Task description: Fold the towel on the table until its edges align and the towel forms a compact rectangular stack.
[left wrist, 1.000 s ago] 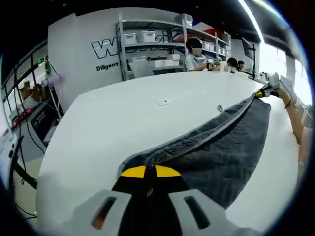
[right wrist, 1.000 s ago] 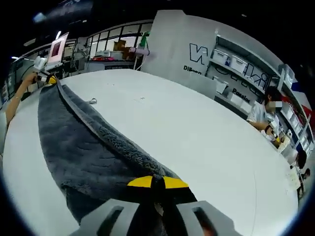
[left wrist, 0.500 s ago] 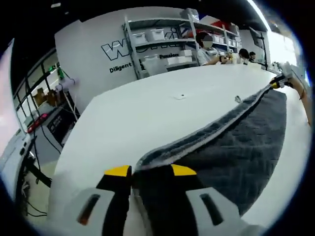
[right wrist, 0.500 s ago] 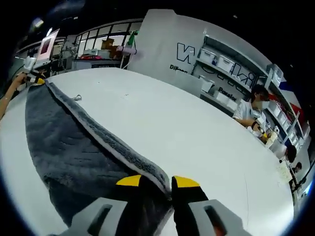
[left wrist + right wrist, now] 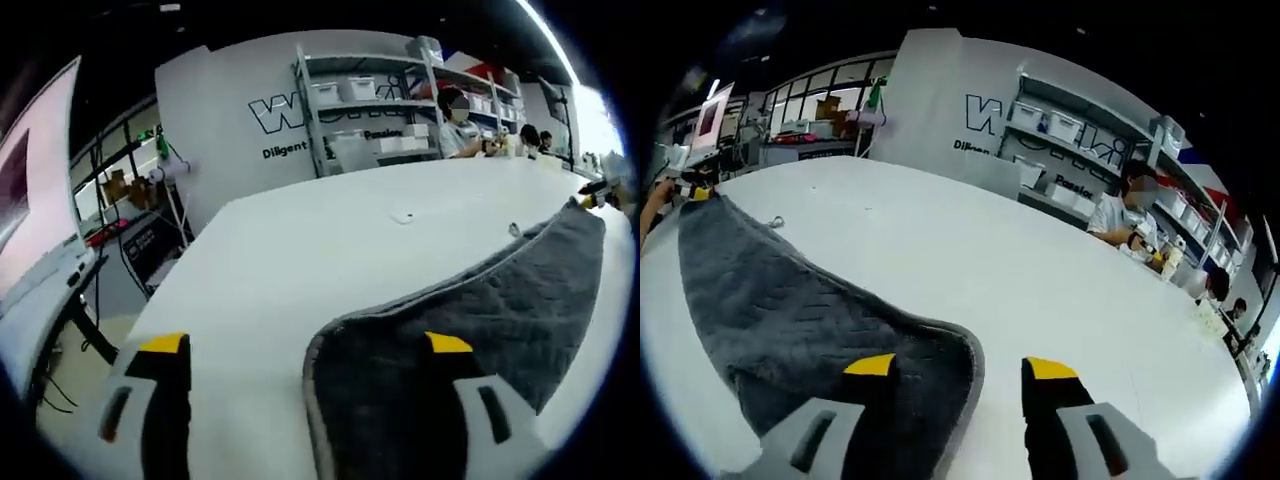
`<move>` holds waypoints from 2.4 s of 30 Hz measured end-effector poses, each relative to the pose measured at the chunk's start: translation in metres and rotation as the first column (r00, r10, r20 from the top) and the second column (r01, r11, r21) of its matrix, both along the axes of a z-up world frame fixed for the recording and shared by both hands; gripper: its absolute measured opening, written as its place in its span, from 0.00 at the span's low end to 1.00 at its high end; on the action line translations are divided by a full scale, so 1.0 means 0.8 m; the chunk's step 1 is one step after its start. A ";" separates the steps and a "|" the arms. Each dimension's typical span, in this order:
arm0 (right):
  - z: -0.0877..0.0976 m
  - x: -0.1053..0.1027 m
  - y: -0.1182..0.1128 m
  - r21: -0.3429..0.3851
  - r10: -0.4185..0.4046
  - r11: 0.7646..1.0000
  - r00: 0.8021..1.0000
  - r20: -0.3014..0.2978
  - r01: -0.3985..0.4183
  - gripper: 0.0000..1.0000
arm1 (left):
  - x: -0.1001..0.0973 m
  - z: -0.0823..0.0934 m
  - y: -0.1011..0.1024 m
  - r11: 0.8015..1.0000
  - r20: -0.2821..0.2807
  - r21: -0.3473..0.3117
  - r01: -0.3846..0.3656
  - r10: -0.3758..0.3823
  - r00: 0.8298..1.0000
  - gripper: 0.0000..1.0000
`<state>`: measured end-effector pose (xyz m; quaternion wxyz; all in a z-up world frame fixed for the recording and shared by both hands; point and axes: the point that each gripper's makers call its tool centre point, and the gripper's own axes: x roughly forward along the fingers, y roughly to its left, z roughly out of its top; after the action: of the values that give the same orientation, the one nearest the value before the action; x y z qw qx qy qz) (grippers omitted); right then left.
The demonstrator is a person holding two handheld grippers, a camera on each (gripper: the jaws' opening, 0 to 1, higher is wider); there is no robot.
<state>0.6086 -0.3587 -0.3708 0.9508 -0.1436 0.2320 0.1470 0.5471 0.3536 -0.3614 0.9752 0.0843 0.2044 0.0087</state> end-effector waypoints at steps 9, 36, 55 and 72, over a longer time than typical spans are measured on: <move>-0.013 -0.024 0.041 0.117 0.130 0.986 0.987 -0.095 -0.119 0.99 | -0.011 -0.009 -0.028 0.988 -0.037 -0.123 0.098 -0.103 0.994 1.00; 0.020 -0.046 0.157 0.084 0.396 0.917 0.916 -0.057 -0.391 0.99 | -0.035 0.021 -0.075 0.943 0.041 -0.207 0.259 -0.256 0.966 0.99; 0.067 -0.054 0.421 0.033 0.731 0.682 0.678 -0.077 -0.731 0.78 | -0.052 0.048 -0.086 0.923 0.069 -0.132 0.362 -0.355 0.932 0.99; -0.021 -0.030 0.553 -0.029 0.796 0.538 0.519 -0.310 -0.842 0.30 | -0.081 0.040 -0.147 0.800 0.008 -0.122 0.587 -0.591 0.807 0.99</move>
<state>0.5848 0.0834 -0.3876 0.7120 -0.2985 0.2708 0.5750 0.4822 0.2361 -0.3297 0.9297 0.0858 0.1832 -0.3077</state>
